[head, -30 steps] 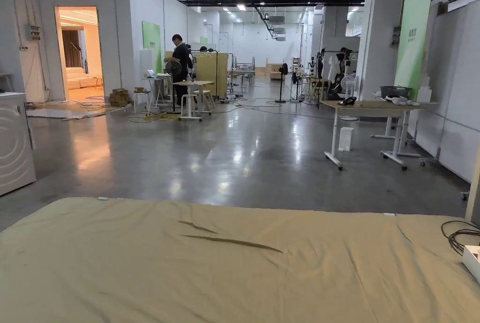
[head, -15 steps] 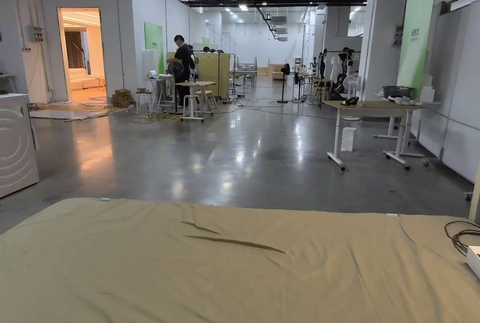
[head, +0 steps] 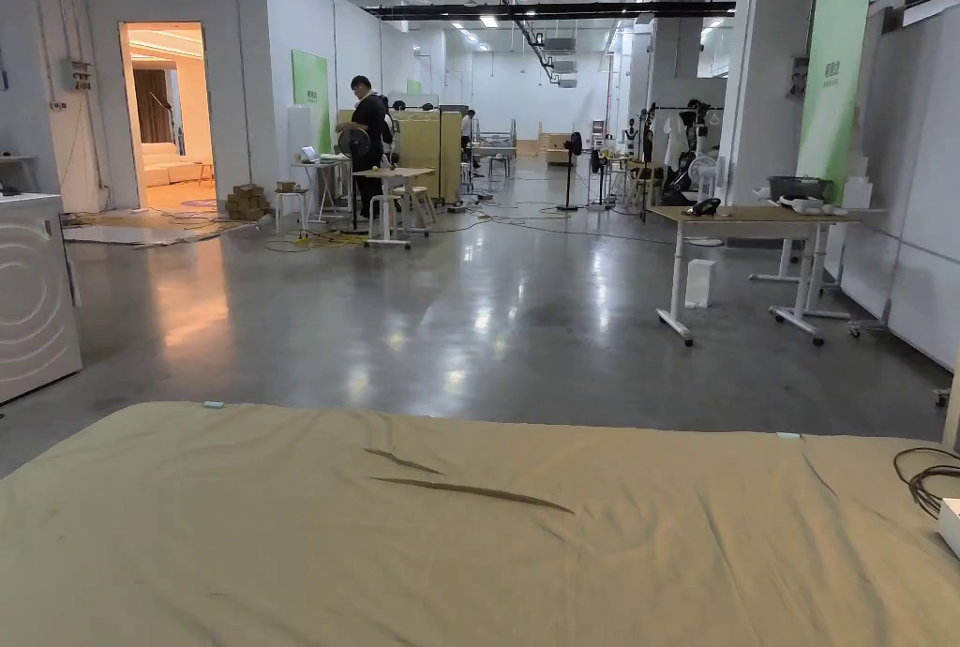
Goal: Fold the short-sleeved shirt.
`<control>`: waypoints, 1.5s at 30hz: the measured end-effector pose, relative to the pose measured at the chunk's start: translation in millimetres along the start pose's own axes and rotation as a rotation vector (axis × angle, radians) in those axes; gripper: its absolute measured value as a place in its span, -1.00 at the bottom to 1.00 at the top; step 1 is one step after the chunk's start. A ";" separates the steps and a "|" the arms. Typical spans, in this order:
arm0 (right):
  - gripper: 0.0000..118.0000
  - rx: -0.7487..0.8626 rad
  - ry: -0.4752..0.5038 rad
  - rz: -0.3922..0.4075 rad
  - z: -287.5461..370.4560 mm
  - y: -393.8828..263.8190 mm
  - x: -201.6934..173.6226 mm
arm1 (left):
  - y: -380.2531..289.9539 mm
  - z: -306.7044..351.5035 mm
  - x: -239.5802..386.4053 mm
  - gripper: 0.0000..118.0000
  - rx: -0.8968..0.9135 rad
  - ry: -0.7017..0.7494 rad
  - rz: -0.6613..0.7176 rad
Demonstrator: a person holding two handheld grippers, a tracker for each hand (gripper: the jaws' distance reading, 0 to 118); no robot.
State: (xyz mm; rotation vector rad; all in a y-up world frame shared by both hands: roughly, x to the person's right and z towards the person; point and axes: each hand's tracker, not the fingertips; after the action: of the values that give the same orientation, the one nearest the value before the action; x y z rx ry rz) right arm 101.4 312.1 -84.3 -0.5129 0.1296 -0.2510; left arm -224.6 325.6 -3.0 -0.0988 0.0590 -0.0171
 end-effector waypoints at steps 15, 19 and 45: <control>0.93 0.148 -0.044 0.057 18.8 10.6 -11.8 | 2.9 0.5 -0.4 0.67 0.002 -0.001 0.001; 0.92 0.164 -0.031 0.043 19.3 10.7 -12.7 | 1.3 0.6 0.8 0.67 -0.012 -0.030 -0.013; 0.99 0.509 0.093 0.169 53.8 15.0 -2.6 | 15.5 6.5 0.3 0.67 0.050 -0.014 -0.008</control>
State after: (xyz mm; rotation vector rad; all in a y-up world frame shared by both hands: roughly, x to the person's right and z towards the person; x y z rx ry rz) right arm 111.9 350.6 -45.1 0.0166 0.1918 -0.1338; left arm -223.7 341.6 1.9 -0.0490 0.0439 -0.0253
